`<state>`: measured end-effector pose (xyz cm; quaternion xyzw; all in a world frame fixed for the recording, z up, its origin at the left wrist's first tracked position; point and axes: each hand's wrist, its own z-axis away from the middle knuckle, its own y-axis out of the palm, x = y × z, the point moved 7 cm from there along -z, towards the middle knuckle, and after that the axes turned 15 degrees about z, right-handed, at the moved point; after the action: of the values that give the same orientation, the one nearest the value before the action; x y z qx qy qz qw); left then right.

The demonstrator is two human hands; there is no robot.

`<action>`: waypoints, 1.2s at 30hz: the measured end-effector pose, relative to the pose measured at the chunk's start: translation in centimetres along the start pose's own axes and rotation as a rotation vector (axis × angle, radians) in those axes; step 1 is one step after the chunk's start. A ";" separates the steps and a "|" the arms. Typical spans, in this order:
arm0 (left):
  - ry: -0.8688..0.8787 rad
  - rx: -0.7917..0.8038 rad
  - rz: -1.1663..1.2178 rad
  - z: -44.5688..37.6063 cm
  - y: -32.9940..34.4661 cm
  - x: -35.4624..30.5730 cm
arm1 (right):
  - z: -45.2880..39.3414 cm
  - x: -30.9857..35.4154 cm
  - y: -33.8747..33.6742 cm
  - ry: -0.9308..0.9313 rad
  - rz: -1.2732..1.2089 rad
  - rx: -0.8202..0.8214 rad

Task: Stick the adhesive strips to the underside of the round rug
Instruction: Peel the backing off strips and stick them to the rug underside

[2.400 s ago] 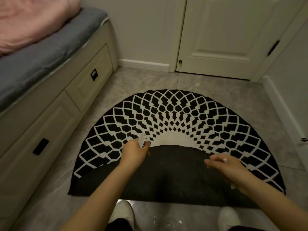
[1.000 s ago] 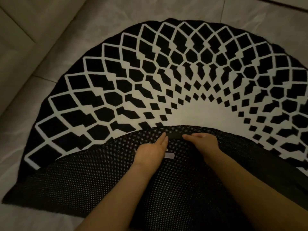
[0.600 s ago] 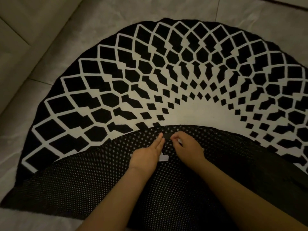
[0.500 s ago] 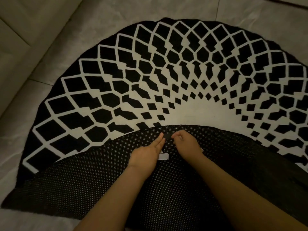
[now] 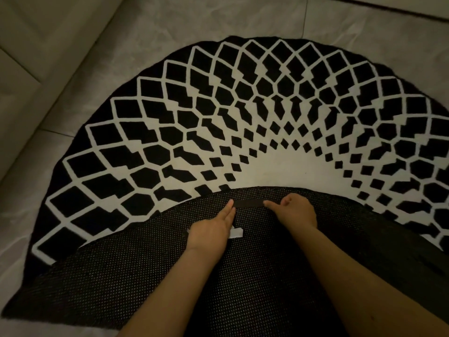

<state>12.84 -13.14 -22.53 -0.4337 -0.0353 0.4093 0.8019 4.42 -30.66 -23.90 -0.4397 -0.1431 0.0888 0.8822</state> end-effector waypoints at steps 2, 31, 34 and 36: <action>-0.003 0.012 -0.012 0.2 -0.2 -0.4 | 0.1 -0.9 -0.8 -0.030 0.023 0.020; 0.189 -0.023 1.763 34.3 -22.1 -21.2 | 32.3 -4.7 -31.1 -0.460 -0.117 -0.032; 0.171 0.033 1.615 37.6 -20.7 -22.9 | 37.0 -6.6 -33.2 -0.476 -0.390 -0.085; 0.159 0.075 1.484 39.0 -19.1 -23.5 | 39.4 -8.7 -33.9 -0.467 -0.618 -0.165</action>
<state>-6.86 -8.82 22.56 -0.3443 0.3389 0.8113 0.3292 -15.72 -23.80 24.31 -0.4131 -0.4722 -0.0952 0.7729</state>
